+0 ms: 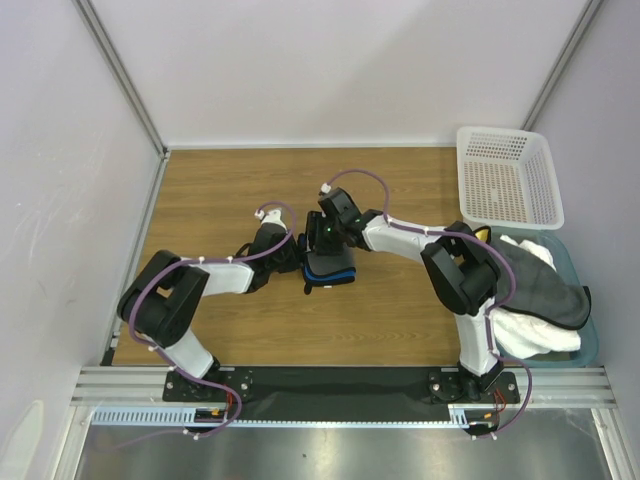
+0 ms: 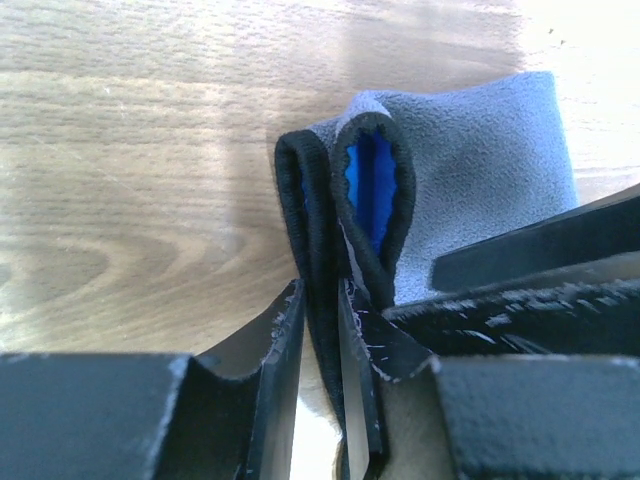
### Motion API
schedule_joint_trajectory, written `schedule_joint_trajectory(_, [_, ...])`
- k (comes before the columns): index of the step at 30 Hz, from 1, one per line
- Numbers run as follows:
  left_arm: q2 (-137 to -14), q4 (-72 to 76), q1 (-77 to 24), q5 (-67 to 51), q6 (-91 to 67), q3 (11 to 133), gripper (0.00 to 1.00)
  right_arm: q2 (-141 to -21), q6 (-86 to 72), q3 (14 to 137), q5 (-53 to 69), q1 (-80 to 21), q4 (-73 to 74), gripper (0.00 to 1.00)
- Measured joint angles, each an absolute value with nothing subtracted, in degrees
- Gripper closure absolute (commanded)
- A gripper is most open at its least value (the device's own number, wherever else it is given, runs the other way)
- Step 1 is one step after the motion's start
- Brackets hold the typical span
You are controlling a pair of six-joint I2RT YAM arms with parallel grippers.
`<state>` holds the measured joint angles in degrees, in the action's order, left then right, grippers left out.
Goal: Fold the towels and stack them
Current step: Fold the towel
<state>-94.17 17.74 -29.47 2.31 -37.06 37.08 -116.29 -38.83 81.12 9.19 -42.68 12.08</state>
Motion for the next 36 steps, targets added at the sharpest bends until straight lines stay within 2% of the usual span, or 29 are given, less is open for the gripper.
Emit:
schedule_joint_trajectory(8, [-89.8,10.6,-28.6,2.9,-36.6,36.3,0.70,-109.7,-37.8,80.5,6.3,-42.0,14.6,0.38])
schedule_joint_trajectory(16, [-77.4,-2.0,-26.2,8.4,-33.3,36.2,0.67,-104.0,-35.9,75.1,2.2,-38.5,14.7,0.41])
schedule_joint_trajectory(19, [-73.2,-2.7,-26.1,7.1,-32.4,36.4,0.67,-103.4,-34.8,72.6,1.5,-37.9,14.5,0.45])
schedule_joint_trajectory(22, [-71.6,0.9,-26.1,2.0,-32.4,36.4,0.69,-103.4,-33.8,70.5,2.0,-37.2,13.7,0.56])
schedule_joint_trajectory(23, [-72.1,2.6,-26.1,0.3,-32.5,36.4,0.70,-103.4,-33.8,69.7,3.0,-36.8,12.8,0.64])
schedule_joint_trajectory(26, [-75.8,8.3,-26.1,-5.0,-33.4,36.5,0.74,-103.4,-34.0,66.7,7.5,-34.1,9.1,0.76])
schedule_joint_trajectory(30, [-83.9,15.7,-26.1,-10.0,-36.1,36.5,0.76,-103.4,-34.3,63.0,12.9,-30.8,4.3,0.82])
schedule_joint_trajectory(36, [-94.8,20.8,-26.1,-11.4,-40.0,39.8,0.78,-103.7,-34.5,61.7,17.7,-31.7,-0.5,0.87])
